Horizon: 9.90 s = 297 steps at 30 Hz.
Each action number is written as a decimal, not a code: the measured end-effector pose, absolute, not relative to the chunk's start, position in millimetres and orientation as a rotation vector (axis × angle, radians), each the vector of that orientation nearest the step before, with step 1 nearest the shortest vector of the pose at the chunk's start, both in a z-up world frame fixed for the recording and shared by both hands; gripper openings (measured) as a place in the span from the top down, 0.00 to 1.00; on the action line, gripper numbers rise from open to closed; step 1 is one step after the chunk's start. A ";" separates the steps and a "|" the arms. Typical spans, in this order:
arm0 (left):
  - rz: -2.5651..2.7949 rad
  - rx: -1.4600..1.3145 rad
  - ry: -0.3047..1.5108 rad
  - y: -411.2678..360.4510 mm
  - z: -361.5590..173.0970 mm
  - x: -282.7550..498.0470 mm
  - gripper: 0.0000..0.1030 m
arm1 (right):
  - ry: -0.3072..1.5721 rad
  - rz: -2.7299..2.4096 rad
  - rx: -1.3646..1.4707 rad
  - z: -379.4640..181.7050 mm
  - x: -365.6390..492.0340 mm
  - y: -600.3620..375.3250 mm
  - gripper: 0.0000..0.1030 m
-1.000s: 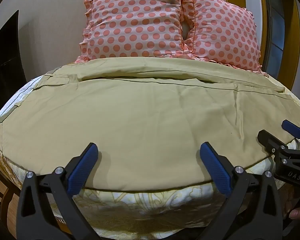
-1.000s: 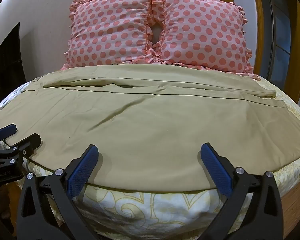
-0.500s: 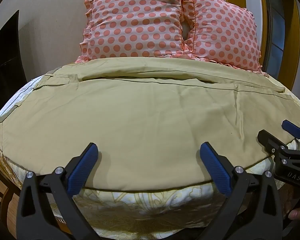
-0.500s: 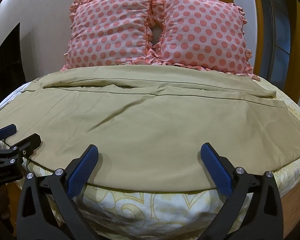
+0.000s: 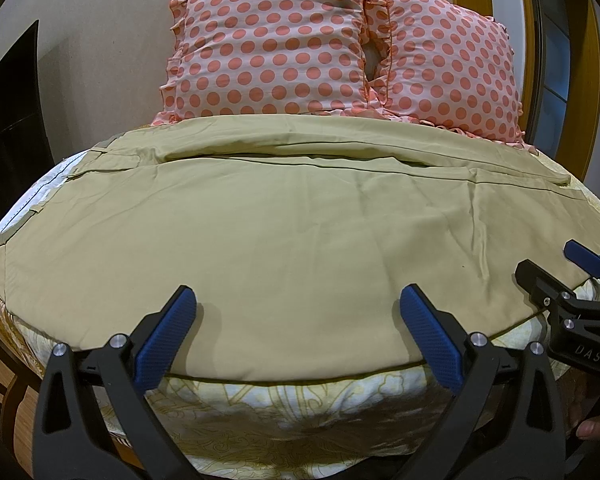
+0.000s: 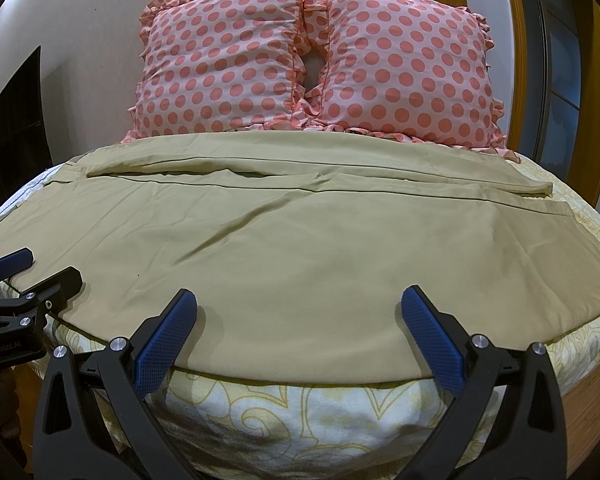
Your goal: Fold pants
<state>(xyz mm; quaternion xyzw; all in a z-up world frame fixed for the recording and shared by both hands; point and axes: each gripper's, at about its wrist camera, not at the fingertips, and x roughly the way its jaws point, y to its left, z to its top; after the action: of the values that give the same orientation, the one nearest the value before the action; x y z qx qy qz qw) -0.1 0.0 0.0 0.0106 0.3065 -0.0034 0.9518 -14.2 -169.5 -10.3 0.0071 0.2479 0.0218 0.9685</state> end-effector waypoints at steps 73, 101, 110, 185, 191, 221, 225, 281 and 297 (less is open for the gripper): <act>0.013 -0.044 0.601 18.2 60.9 61.4 0.02 | 0.657 -0.327 0.342 88.5 209.5 -383.6 0.07; 0.042 -0.090 0.599 46.4 68.5 91.1 0.02 | 0.428 -0.215 0.740 45.7 150.4 -469.2 0.95; 0.093 -0.114 0.541 71.0 91.9 92.4 0.02 | 0.574 -0.161 1.045 -11.9 84.6 -463.0 0.64; 0.166 -0.336 0.549 180.6 73.2 -41.3 0.20 | 0.333 -0.414 0.761 -28.4 -56.4 -489.6 0.58; 0.210 -0.347 0.603 195.4 52.5 -11.0 0.19 | 0.327 -0.326 0.734 -23.6 -40.9 -485.4 0.96; 0.402 -0.608 0.482 302.1 25.9 -44.8 0.14 | 0.654 0.551 -0.140 10.8 65.5 -58.5 0.47; 0.403 -0.614 0.486 312.9 25.3 -33.2 0.15 | 0.637 0.575 -0.125 11.3 57.2 -57.5 0.38; -0.542 0.246 0.678 -118.5 49.9 17.8 0.59 | 0.751 0.366 0.662 6.6 103.0 -292.9 0.30; -0.214 -0.224 0.894 115.0 59.6 147.8 0.35 | 0.767 0.362 0.285 12.8 112.4 -258.1 0.49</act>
<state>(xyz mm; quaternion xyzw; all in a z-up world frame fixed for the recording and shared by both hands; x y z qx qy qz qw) 147.8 115.0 59.6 -0.1077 0.4304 -0.1029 0.8903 112.4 -258.1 12.8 0.1377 0.3710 0.1752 0.9015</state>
